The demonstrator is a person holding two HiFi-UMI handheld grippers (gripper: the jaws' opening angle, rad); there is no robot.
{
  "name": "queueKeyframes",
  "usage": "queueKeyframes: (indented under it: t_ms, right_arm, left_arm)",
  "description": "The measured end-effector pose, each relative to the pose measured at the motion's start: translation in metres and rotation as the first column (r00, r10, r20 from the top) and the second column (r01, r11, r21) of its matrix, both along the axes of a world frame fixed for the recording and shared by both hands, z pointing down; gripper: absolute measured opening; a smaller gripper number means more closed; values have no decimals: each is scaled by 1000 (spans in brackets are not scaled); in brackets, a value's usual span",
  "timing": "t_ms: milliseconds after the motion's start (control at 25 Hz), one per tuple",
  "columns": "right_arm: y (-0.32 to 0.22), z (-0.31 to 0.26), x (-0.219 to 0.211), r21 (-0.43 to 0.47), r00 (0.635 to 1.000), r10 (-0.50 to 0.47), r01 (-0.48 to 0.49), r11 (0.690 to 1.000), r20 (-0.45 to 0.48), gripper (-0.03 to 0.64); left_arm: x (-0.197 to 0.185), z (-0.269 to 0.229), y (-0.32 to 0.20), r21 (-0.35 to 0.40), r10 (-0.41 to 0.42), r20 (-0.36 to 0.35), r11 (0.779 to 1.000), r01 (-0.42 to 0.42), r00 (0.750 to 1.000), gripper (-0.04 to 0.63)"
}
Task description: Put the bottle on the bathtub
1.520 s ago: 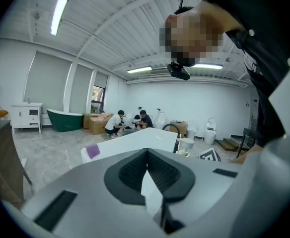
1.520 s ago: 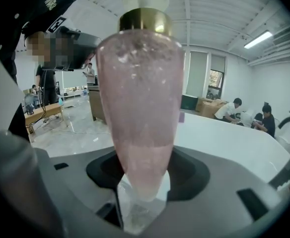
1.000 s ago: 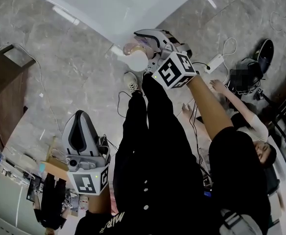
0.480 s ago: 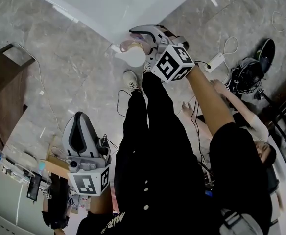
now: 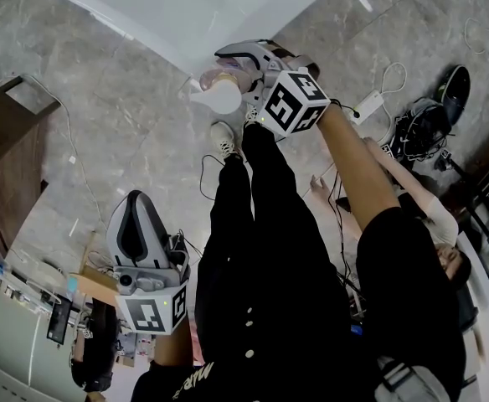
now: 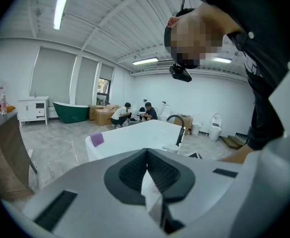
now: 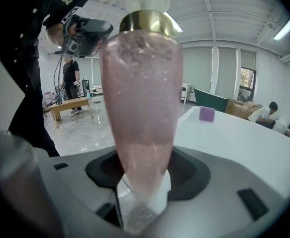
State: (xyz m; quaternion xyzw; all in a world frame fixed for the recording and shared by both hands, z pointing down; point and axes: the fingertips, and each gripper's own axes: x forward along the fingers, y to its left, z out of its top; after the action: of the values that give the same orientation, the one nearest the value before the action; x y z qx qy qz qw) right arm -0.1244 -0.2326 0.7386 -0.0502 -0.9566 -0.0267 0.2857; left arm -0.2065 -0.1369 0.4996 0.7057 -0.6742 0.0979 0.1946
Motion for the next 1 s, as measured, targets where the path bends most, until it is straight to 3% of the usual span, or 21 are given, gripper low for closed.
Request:
queueKeyframes:
  t_ms: [200, 400, 720, 840, 1000]
  right_arm:
    - [0, 3, -2, -17, 999, 29, -30, 999, -21, 250]
    - [-1, 5, -5, -42, 998, 57, -58, 997, -25, 317]
    - [-2, -19, 22, -22, 992, 119, -120, 993, -50, 327]
    - [-3, -42, 45, -12, 984, 171, -172, 985, -54, 313]
    - [-2, -83, 77, -17, 959, 282, -283, 959, -18, 215]
  left_arm:
    - [-1, 0, 1, 2, -1, -1, 1000, 1, 1000, 11]
    - [-2, 0, -3, 7, 5, -3, 1000, -5, 1000, 11]
    - [-3, -25, -9, 54, 26, 3, 998, -26, 1000, 11]
    - [-3, -43, -12, 81, 41, 8, 996, -41, 999, 11]
    - [2, -68, -7, 95, 92, 31, 991, -95, 995, 11]
